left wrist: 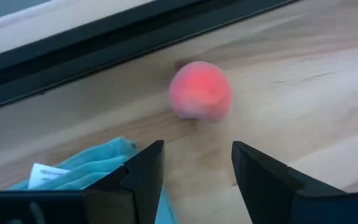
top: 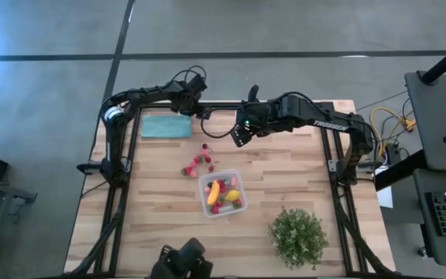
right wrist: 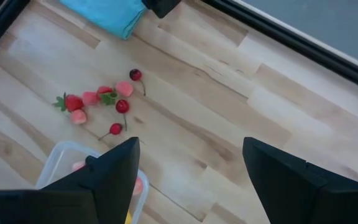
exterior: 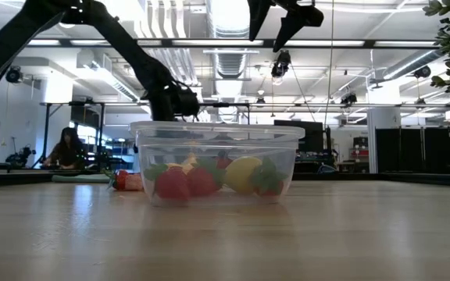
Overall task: Pick and placing Produce into tupperware
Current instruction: Put the pink peach into the transparent bin
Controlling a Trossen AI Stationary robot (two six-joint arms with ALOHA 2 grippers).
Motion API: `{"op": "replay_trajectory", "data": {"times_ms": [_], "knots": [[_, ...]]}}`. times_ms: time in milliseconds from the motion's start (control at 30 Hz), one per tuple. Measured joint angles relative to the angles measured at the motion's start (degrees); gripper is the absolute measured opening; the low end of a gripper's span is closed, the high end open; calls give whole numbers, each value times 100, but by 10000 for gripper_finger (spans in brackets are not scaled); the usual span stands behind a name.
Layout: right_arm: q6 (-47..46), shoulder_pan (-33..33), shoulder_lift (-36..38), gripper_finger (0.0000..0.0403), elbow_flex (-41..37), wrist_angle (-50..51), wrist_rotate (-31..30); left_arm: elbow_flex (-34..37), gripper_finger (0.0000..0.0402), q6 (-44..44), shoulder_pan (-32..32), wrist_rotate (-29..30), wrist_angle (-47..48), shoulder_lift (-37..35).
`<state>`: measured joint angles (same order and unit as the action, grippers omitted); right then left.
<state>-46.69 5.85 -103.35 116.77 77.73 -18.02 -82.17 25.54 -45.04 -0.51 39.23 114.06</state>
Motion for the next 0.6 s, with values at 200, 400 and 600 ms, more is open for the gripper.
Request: {"op": "replay_trajectory", "data": {"times_ms": [200, 400, 600], "knots": [[73, 2, 0, 273, 0, 0, -9, -20, 173, -159, -7, 152, -430, -143], [87, 2, 0, 271, 0, -1, -10, -13, 173, -318, -101, 363, -566, -125], [153, 4, 0, 270, 0, -4, -128, -26, 173, -319, -76, 304, -580, -3]]}}
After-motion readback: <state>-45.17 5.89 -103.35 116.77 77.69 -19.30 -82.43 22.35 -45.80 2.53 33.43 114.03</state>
